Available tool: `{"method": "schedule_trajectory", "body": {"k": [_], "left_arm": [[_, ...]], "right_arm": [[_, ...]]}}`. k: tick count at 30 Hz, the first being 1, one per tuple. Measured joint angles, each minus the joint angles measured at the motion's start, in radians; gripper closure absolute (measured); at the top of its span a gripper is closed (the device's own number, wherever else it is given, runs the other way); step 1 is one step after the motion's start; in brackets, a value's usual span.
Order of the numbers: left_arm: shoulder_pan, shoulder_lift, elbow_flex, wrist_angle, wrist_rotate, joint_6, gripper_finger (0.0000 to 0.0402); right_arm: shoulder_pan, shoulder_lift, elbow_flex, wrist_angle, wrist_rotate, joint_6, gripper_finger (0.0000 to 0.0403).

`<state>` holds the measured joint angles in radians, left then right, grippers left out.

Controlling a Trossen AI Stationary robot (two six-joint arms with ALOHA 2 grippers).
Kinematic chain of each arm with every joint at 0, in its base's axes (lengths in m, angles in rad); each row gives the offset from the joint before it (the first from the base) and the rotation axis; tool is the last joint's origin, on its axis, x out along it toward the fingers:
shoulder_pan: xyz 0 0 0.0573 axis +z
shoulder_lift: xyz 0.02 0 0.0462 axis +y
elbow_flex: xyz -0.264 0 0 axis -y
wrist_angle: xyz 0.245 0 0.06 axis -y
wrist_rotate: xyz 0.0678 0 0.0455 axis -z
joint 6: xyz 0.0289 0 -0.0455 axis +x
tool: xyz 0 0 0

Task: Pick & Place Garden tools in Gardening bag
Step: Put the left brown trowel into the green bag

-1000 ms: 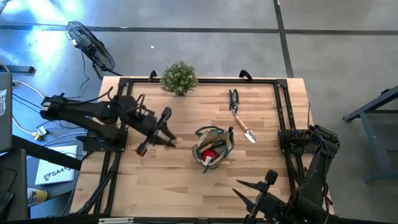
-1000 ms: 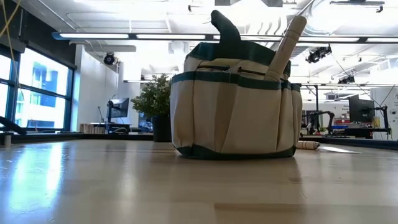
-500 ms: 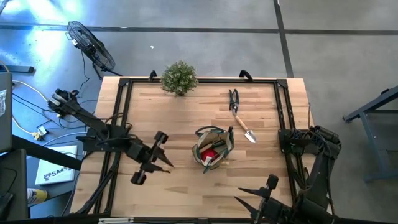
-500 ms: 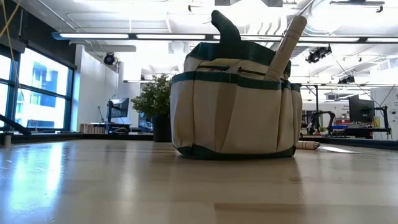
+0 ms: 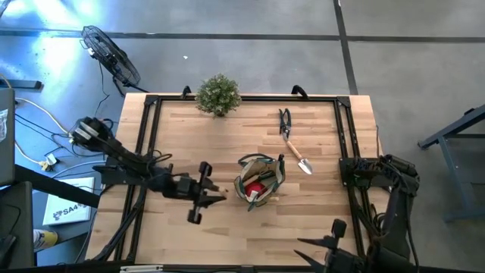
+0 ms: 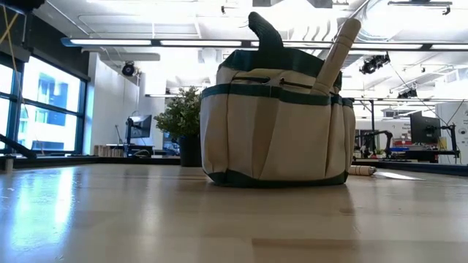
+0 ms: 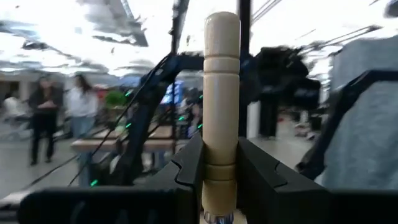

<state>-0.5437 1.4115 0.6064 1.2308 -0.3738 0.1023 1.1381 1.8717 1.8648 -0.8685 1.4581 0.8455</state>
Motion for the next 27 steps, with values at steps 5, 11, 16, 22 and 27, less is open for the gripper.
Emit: {"method": "schedule_trajectory", "body": {"k": [5, 11, 16, 22, 27], "left_arm": [[0.000, 0.049, 0.000, 0.010, -0.067, -0.022, 0.0341], [0.000, 0.086, 0.000, 0.009, -0.052, -0.027, 0.0341], [0.026, 0.112, 0.000, 0.029, 0.047, -0.029, 0.0341], [0.082, 0.113, 0.000, 0.028, 0.109, -0.029, 0.0341], [0.148, 0.113, 0.000, 0.024, 0.216, -0.051, 0.0341]], "right_arm": [[0.002, 0.000, 0.000, 0.007, -0.040, 0.000, 0.0282], [0.001, 0.030, 0.000, 0.009, -0.023, -0.003, 0.0282], [-0.010, 0.035, 0.000, 0.013, -0.030, -0.002, 0.0282], [-0.024, 0.035, 0.000, 0.020, -0.044, -0.003, 0.0282], [-0.026, 0.035, 0.000, 0.036, -0.044, -0.003, 0.0282]]}}
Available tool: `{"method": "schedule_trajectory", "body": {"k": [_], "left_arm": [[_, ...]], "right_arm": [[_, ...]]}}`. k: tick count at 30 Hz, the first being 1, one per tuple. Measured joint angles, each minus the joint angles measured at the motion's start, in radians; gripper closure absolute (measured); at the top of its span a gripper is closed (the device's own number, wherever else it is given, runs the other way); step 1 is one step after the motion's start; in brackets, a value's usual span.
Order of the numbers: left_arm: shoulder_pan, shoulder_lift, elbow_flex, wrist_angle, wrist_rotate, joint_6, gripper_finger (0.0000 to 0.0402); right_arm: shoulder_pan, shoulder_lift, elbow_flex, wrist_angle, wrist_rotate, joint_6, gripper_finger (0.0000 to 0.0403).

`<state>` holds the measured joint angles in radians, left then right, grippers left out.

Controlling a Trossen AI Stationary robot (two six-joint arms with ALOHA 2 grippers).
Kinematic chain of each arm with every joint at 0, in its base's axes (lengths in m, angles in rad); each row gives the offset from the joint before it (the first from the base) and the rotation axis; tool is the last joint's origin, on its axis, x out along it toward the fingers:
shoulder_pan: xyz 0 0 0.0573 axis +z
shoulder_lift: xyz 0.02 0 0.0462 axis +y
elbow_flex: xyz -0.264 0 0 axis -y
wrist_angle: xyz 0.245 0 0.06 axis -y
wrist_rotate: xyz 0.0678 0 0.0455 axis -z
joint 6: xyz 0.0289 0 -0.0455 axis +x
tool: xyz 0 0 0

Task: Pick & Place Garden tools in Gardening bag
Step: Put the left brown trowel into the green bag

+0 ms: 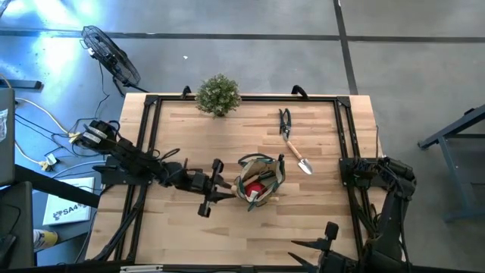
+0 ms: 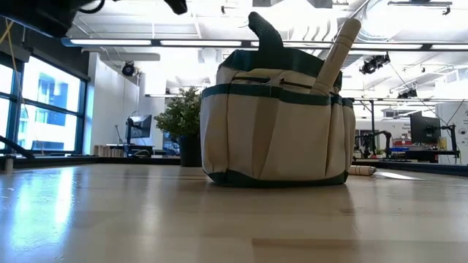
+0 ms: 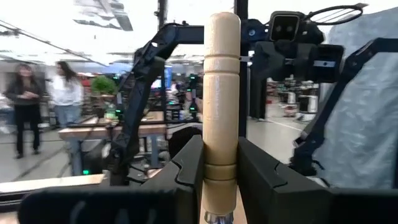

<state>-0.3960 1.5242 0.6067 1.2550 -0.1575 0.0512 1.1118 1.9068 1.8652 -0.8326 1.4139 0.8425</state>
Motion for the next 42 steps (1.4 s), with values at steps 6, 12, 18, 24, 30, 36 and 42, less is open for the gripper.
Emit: {"method": "schedule_trajectory", "body": {"k": [6, 12, 18, 24, 30, 36, 42], "left_arm": [[0.057, 0.042, 0.000, 0.042, 0.103, -0.036, 0.0341], [0.109, 0.109, 0.000, 0.158, 0.162, -0.060, 0.0341], [0.144, 0.170, 0.000, 0.207, 0.207, -0.134, 0.0341], [0.150, 0.216, 0.000, 0.274, 0.216, -0.146, 0.0341], [0.147, 0.227, 0.000, 0.264, 0.153, -0.158, 0.0341], [0.147, 0.227, -0.042, 0.248, 0.073, -0.161, 0.0341], [0.147, 0.226, -0.106, 0.297, 0.008, -0.153, 0.0341]], "right_arm": [[0.001, 0.000, 0.000, 0.000, 0.000, -0.001, 0.0282], [-0.006, 0.000, 0.000, -0.001, 0.008, -0.027, 0.0282], [-0.006, 0.000, 0.000, -0.001, 0.000, -0.027, 0.0282], [-0.006, 0.000, 0.000, -0.002, 0.000, -0.035, 0.0282], [-0.006, 0.000, 0.000, -0.001, -0.008, -0.034, 0.0282], [-0.006, 0.000, 0.000, -0.001, -0.022, -0.028, 0.0282], [-0.006, 0.000, 0.000, 0.000, -0.026, -0.027, 0.0282]]}}
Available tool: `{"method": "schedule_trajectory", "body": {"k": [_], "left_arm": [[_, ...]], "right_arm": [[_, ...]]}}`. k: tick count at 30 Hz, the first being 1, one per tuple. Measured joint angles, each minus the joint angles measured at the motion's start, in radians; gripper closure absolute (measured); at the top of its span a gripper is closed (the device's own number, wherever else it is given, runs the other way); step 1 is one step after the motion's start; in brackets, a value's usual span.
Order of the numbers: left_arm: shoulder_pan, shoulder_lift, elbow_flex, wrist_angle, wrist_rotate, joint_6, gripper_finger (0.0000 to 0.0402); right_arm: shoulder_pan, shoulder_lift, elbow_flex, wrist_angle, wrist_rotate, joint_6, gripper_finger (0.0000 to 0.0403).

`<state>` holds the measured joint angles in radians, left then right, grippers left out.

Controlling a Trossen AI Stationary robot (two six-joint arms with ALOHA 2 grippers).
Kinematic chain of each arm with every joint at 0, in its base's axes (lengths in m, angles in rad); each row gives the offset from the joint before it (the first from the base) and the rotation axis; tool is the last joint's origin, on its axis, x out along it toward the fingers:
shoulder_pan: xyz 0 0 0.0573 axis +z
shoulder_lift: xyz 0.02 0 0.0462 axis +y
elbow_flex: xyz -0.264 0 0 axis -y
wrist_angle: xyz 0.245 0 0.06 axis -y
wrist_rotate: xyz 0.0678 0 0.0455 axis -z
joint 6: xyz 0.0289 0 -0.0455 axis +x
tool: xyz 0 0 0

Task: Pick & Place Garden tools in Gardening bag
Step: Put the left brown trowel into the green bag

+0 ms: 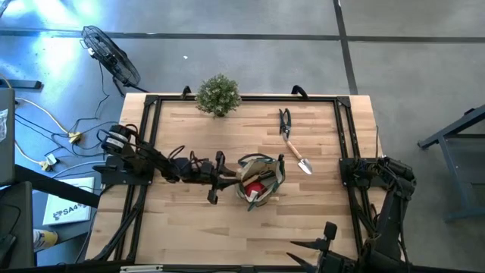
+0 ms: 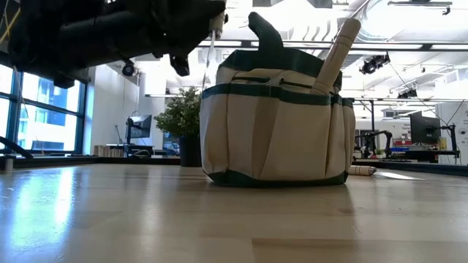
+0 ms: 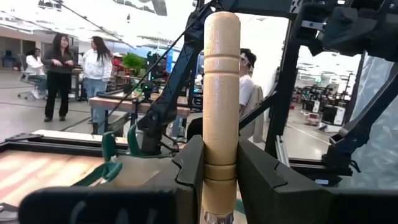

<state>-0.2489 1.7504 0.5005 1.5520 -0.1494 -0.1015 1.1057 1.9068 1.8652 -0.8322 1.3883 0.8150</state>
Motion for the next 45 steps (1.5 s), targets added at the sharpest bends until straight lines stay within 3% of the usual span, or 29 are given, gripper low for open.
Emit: {"method": "schedule_trajectory", "body": {"k": [15, 34, 45], "left_arm": [[0.000, 0.000, 0.025, 0.009, -0.027, 0.027, 0.0341], [0.000, 0.001, 0.045, -0.156, -0.089, 0.036, 0.0341], [-0.015, 0.101, 0.045, -0.101, -0.070, -0.016, 0.0341]], "right_arm": [[-0.021, 0.000, 0.000, 0.001, -0.001, 0.000, 0.0282], [-0.026, 0.000, 0.000, 0.002, -0.006, 0.000, 0.0282], [-0.026, 0.000, 0.000, 0.002, -0.010, 0.001, 0.0282]]}}
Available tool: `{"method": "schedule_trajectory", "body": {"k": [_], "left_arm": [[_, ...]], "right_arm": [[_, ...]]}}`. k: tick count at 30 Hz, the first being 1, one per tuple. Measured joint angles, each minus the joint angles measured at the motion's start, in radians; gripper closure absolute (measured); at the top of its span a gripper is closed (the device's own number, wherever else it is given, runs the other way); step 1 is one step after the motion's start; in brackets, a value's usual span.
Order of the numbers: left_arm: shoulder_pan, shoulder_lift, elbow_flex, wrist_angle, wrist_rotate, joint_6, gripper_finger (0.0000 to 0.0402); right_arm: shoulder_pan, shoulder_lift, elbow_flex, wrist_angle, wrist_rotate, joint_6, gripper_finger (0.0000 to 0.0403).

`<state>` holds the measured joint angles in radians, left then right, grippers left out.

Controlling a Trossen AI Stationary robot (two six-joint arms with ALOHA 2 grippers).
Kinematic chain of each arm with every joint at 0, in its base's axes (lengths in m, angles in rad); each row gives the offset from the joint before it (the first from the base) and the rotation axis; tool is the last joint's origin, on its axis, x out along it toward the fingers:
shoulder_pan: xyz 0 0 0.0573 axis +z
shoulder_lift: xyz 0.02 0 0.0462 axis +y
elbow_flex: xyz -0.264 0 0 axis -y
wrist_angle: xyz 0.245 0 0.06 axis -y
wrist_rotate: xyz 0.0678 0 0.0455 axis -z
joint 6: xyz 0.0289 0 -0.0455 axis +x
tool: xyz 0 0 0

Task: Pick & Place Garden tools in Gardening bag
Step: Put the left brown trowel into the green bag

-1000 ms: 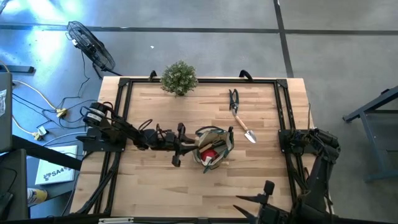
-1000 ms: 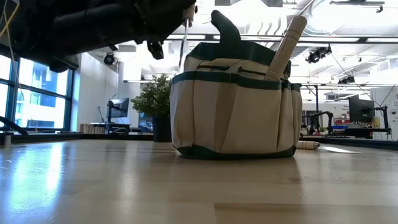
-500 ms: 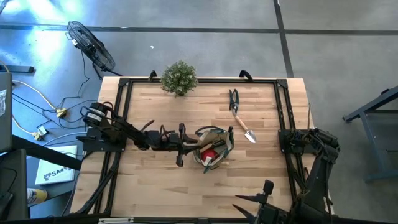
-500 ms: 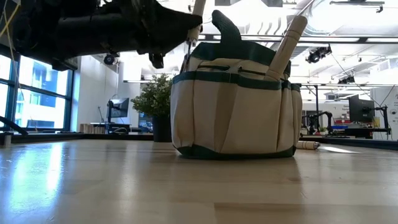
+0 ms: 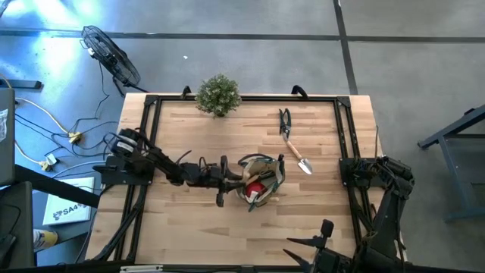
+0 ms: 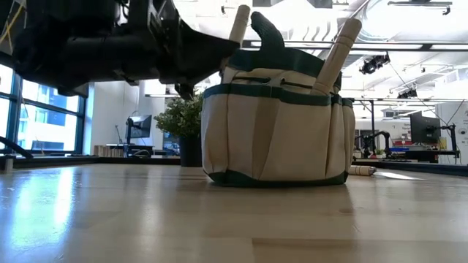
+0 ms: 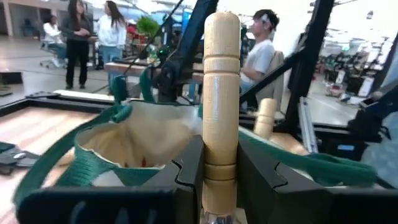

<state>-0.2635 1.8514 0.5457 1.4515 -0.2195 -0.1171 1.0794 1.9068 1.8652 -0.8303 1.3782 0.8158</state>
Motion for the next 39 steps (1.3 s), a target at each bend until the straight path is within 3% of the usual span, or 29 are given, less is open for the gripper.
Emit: {"method": "schedule_trajectory", "body": {"k": [9, 19, 30, 39], "left_arm": [[-0.070, 0.006, -0.001, -0.021, -0.026, 0.034, 0.0341], [-0.073, 0.005, -0.042, -0.020, -0.083, 0.033, 0.0341], [-0.071, 0.005, -0.051, -0.029, -0.056, 0.018, 0.0341], [-0.071, 0.005, -0.053, -0.045, -0.049, -0.020, 0.0284]], "right_arm": [[0.000, 0.000, 0.000, 0.001, -0.001, 0.000, 0.0282], [0.000, 0.000, 0.000, 0.000, -0.002, 0.000, 0.0282], [-0.001, 0.000, 0.000, 0.000, -0.002, 0.000, 0.0282], [-0.001, 0.000, 0.000, 0.000, -0.002, 0.000, 0.0282]]}}
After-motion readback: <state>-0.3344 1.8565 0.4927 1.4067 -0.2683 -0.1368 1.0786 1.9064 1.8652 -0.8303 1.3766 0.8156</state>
